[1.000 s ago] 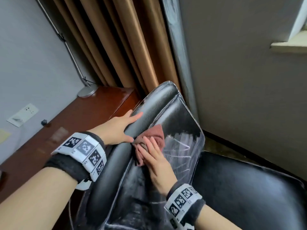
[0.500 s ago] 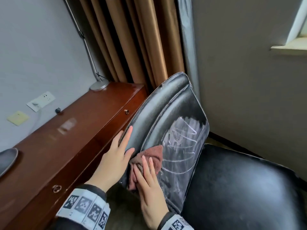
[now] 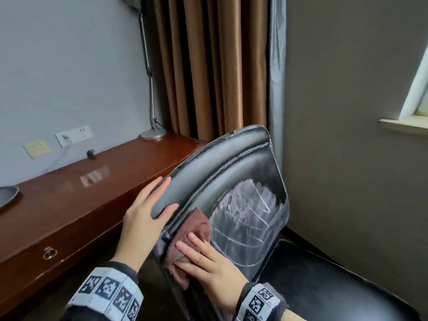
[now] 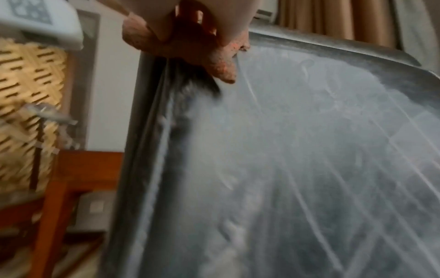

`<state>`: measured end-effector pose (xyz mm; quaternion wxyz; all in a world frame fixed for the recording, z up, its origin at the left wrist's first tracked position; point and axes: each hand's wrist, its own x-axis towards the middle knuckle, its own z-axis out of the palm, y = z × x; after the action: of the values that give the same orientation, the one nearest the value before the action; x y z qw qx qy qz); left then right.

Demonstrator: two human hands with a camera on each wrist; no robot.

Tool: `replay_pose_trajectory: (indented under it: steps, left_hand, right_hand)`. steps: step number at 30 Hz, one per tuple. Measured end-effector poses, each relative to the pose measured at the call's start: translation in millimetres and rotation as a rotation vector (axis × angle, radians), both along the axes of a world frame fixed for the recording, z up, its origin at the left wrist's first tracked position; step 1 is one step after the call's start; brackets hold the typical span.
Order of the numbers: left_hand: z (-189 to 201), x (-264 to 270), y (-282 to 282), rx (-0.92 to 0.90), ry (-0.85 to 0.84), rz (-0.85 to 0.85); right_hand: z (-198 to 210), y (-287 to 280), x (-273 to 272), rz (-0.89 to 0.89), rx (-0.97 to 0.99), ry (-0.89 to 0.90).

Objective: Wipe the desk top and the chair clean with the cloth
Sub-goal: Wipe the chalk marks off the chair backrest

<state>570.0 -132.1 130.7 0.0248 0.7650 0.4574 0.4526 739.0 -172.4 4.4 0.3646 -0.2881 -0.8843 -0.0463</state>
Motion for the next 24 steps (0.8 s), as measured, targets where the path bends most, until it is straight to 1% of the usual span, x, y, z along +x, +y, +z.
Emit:
replay_pose_trajectory:
  steps: [2,3,4,6,7,9,13,16,18,20,22,24]
  left_hand:
    - [-10,5,1,0.115,-0.067,0.040]
    - [-16,7,1,0.163,-0.097,0.066]
    - [-22,9,2,0.200,-0.131,0.084]
    - [-29,11,4,0.250,-0.229,0.080]
    - [-32,12,5,0.261,-0.280,0.077]
    - [-37,11,8,0.276,-0.334,0.098]
    - [-46,12,10,0.378,-0.331,0.131]
    - [-51,14,7,0.445,-0.346,0.135]
    - [-53,14,5,0.463,-0.343,0.151]
    - [-55,14,3,0.465,-0.349,0.168]
    - [-54,15,0,0.444,-0.345,0.175]
    - [-52,15,-5,0.402,-0.292,0.185]
  right_hand:
    - [6,9,13,0.039,0.057,-0.078]
    - [12,14,14,0.035,0.082,-0.071]
    - [19,20,13,0.012,0.088,-0.025]
    - [30,28,4,-0.046,0.067,0.125]
    - [29,29,-3,-0.055,0.078,0.184]
    - [7,26,-11,-0.029,0.125,0.210]
    - [-59,11,5,0.062,0.205,0.141]
    - [-76,7,16,0.060,0.256,0.113]
    - [-71,11,19,0.081,0.266,0.077]
    - [-53,27,23,0.081,0.250,0.085]
    - [-31,50,30,0.046,0.196,0.177]
    - [-30,60,34,0.009,0.165,0.258]
